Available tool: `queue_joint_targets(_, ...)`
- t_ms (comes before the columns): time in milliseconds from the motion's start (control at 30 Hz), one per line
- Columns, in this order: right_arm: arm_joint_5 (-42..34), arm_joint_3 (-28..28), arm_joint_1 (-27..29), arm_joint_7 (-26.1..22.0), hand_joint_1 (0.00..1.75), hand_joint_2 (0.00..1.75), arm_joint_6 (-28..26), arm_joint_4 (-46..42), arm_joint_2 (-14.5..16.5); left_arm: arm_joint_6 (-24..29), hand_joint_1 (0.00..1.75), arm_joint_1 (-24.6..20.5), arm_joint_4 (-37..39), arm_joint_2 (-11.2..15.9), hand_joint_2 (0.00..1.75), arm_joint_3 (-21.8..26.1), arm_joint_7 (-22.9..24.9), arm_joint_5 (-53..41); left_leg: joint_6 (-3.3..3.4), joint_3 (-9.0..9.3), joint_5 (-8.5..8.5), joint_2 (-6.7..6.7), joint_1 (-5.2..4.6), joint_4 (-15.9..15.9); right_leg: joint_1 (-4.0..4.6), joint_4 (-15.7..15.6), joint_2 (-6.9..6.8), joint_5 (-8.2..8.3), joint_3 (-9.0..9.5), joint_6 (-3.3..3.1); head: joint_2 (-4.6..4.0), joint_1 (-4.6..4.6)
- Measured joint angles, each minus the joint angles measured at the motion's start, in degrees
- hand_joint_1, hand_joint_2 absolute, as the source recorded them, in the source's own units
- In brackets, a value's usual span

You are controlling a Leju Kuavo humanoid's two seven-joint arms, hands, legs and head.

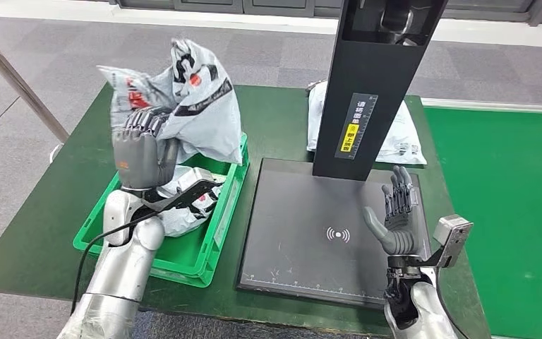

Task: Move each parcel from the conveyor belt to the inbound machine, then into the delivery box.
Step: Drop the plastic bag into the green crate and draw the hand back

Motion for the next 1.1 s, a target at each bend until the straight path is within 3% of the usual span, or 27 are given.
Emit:
queue_joint_targets(100, 0.3, 0.0, 0.5, 0.4, 0.00, 1.75, 0.0, -0.7, 0.1, 0.0, 1.75, 0.5, 1.1, 0.3, 1.75, 2.2, 4.5, -4.8, -0.01, -0.02, -0.01, 0.00, 0.00, 0.0, 0.00, 0.0, 0.01, 0.00, -0.03, 0.00, 0.00, -0.01)
queue_joint_targets(200, 0.6, 0.0, 0.6, 0.8, 0.00, 1.75, 0.3, -1.2, 0.2, -0.8, 1.75, 0.1, 4.8, 1.5, 1.75, 2.7, 11.9, -8.8, -0.01, -0.02, 0.00, 0.01, 0.00, 0.0, 0.00, 0.0, 0.01, 0.00, -0.06, 0.00, 0.00, -0.01)
queue_joint_targets(333, 1.2, -0.1, 0.5, 2.0, 0.00, 1.75, 1.5, -1.4, 0.3, -9.5, 1.75, -4.0, 16.9, 4.0, 1.75, 2.4, 23.8, -14.6, -0.09, -0.01, 0.06, 0.03, 0.01, 0.0, 0.01, 0.0, 0.03, 0.04, -0.08, -0.04, 0.01, -0.02)
queue_joint_targets(500, 1.7, -0.1, 0.3, 2.6, 0.00, 1.75, 2.0, -1.4, 0.4, -13.0, 1.75, -7.7, 28.2, 5.8, 1.75, 1.8, 26.1, -16.4, -0.13, -0.02, 0.09, 0.13, 0.01, 0.0, 0.01, 0.1, 0.11, 0.11, -0.10, -0.12, 0.01, 0.00)
queue_joint_targets(633, 1.7, -0.1, 0.3, 2.6, 0.00, 1.75, 2.0, -1.4, 0.4, -13.6, 0.00, -9.4, 32.2, 6.3, 1.75, 1.6, 26.0, -16.3, -0.13, -0.01, 0.08, 0.12, 0.01, 0.0, 0.00, 0.0, 0.10, 0.11, -0.09, -0.12, 0.01, -0.01)
queue_joint_targets(900, 2.1, -1.3, 0.5, 3.6, 0.00, 1.75, 3.1, -1.7, 0.4, -19.8, 0.00, -11.3, 36.0, 6.2, 1.75, 1.4, 19.9, -10.5, -0.14, 0.08, 0.09, 0.13, 0.01, 0.0, 0.00, 0.1, 0.09, 0.11, -0.03, -0.13, 0.01, -0.02)
queue_joint_targets(1100, 1.9, -2.4, 1.9, 4.4, 0.00, 1.75, 4.0, -3.0, 0.4, -17.5, 0.00, -10.2, 32.2, 5.7, 1.75, 1.4, 14.0, 0.7, -0.14, 0.09, 0.09, 0.09, 0.01, 0.0, 0.00, 0.1, 0.08, 0.12, 0.01, -0.13, 0.01, 0.00)
